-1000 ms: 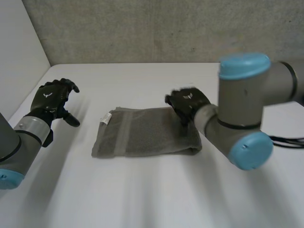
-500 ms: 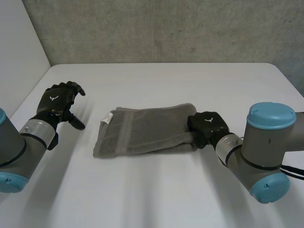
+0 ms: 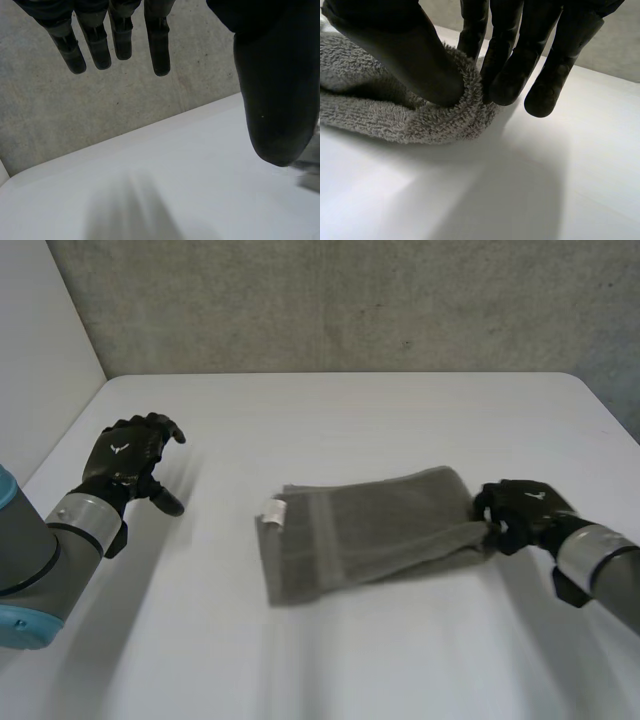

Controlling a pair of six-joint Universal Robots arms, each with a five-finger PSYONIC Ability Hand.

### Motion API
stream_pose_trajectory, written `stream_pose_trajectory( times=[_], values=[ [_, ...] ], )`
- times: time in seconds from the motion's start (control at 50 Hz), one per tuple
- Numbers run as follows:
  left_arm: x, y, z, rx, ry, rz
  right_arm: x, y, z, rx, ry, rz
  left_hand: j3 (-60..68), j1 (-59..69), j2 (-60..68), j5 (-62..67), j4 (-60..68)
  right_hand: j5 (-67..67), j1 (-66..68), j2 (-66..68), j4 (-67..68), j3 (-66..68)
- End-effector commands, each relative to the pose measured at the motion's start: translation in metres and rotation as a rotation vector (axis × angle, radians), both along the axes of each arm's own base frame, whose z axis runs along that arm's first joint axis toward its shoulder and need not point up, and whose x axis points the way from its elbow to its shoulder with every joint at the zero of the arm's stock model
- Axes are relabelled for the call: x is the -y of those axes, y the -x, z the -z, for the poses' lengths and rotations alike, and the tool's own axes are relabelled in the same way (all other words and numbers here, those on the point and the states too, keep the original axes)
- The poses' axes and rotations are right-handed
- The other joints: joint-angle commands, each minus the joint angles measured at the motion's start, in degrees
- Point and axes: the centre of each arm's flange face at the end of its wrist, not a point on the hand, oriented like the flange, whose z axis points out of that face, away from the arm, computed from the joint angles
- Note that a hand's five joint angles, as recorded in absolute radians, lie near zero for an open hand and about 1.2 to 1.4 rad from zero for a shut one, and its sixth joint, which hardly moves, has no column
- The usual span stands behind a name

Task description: Fold the towel.

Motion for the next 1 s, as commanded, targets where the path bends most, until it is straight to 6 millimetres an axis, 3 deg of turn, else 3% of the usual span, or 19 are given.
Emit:
stream_pose_trajectory(
  times=[0.02, 0.06, 0.1, 0.12, 0.14, 0.16, 0.2, 0.22, 0.24, 0.26, 0.32, 0.36, 0.42, 0.48, 0.52, 0.64, 0.76, 0.88, 1.0],
  values=[
    [0.0, 0.005, -0.005, -0.003, 0.017, 0.014, 0.006, 0.021, -0.016, -0.049, 0.018, 0.02, -3.9, -4.1, -3.6, -2.7, -4.1, 4.6, 6.2, 6.6, 3.4, 3.9],
    [0.001, 0.007, -0.007, -0.004, 0.026, 0.019, 0.009, 0.018, -0.024, -0.044, 0.043, 0.015, -3.9, -4.1, -3.6, -2.7, -4.1, 4.6, 6.2, 6.6, 3.4, 3.9],
    [0.001, 0.008, -0.009, -0.007, 0.033, 0.022, 0.0, -0.014, -0.044, -0.029, 0.107, -0.074, -3.9, -4.1, -3.6, -2.7, -4.1, 4.6, 6.2, 6.6, 3.4, 3.9],
    [0.004, 0.009, -0.013, -0.009, 0.046, 0.022, 0.0, -0.015, -0.044, -0.029, 0.107, -0.075, -3.9, -4.1, -3.6, -2.7, -4.1, 4.6, 6.2, 6.6, 3.4, 3.9],
    [0.004, 0.009, -0.013, -0.009, 0.047, 0.022, -0.01, -0.04, -0.053, -0.013, 0.139, -0.148, -3.9, -4.1, -3.6, -2.7, -4.1, 4.6, 6.2, 6.6, 3.4, 3.9],
    [0.005, 0.011, -0.017, -0.012, 0.057, 0.025, -0.011, -0.04, -0.053, -0.013, 0.139, -0.148, -3.9, -4.1, -3.6, -2.7, -4.1, 4.6, 6.2, 6.6, 3.4, 3.9],
    [0.005, 0.014, -0.019, -0.017, 0.064, 0.034, -0.036, -0.086, -0.067, 0.03, 0.174, -0.276, -3.9, -4.1, -3.6, -2.7, -4.1, 4.6, 6.2, 6.6, 3.4, 3.9],
    [0.004, 0.018, -0.022, -0.02, 0.073, 0.044, -0.036, -0.086, -0.067, 0.03, 0.174, -0.277, -3.9, -4.1, -3.6, -2.7, -4.1, 4.6, 6.2, 6.6, 3.4, 3.9],
    [0.003, 0.021, -0.025, -0.023, 0.079, 0.052, -0.05, -0.104, -0.069, 0.04, 0.178, -0.326, -3.9, -4.1, -3.6, -2.7, -4.1, 4.6, 6.2, 6.6, 3.4, 3.9],
    [0.003, 0.021, -0.025, -0.023, 0.08, 0.052, -0.063, -0.121, -0.066, 0.036, 0.174, -0.369, -3.9, -4.1, -3.6, -2.7, -4.1, 4.6, 6.2, 6.6, 3.4, 3.9],
    [-0.002, 0.027, -0.036, -0.037, 0.106, 0.071, -0.077, -0.138, -0.058, 0.028, 0.158, -0.416, -3.9, -4.1, -3.6, -2.7, -4.1, 4.6, 6.2, 6.6, 3.4, 3.9],
    [-0.004, 0.029, -0.041, -0.052, 0.116, 0.078, -0.112, -0.169, -0.045, 0.008, 0.132, -0.51, -3.9, -4.1, -3.6, -2.7, -4.1, 4.6, 6.2, 6.6, 3.4, 3.9],
    [-0.009, 0.035, -0.046, -0.083, 0.114, 0.097, -0.134, -0.183, -0.029, -0.019, 0.093, -0.563, -3.9, -4.1, -3.6, -2.7, -4.1, 4.6, 6.2, 6.6, 3.4, 3.9],
    [-0.013, 0.042, -0.049, -0.119, 0.108, 0.117, -0.135, -0.184, -0.022, -0.032, 0.075, -0.564, -3.9, -4.1, -3.6, -2.7, -4.1, 1.6, 3.3, 3.6, 0.4, 0.9],
    [-0.015, 0.045, -0.051, -0.138, 0.103, 0.13, -0.135, -0.183, -0.019, -0.04, 0.063, -0.558, -3.9, -4.1, -3.6, -2.7, -4.1, -60.8, -59.1, -58.8, -62.0, -61.5],
    [-0.024, 0.063, -0.051, -0.175, 0.088, 0.181, -0.128, -0.179, -0.029, -0.028, 0.082, -0.531, -3.7, -3.9, -3.4, -2.5, -3.9, -65.4, -63.8, -63.4, -66.6, -66.1],
    [-0.033, 0.082, -0.034, -0.192, 0.027, 0.234, -0.091, -0.145, -0.05, 0.027, 0.091, -0.383, -3.0, -3.2, -2.8, -1.9, -3.3, -65.4, -63.8, -63.4, -66.6, -66.1],
    [-0.051, 0.097, -0.011, -0.251, -0.114, 0.275, -0.064, -0.125, -0.049, 0.083, 0.038, -0.267, -2.7, -2.9, -2.4, -1.5, -2.9, -65.4, -63.8, -63.4, -66.6, -66.1],
    [-0.071, 0.102, 0.026, -0.209, -0.294, 0.282, -0.042, -0.114, -0.024, 0.089, -0.04, -0.199, -2.5, -2.7, -2.3, -1.3, -2.8, -65.4, -63.8, -63.4, -66.6, -66.1]
  ],
)
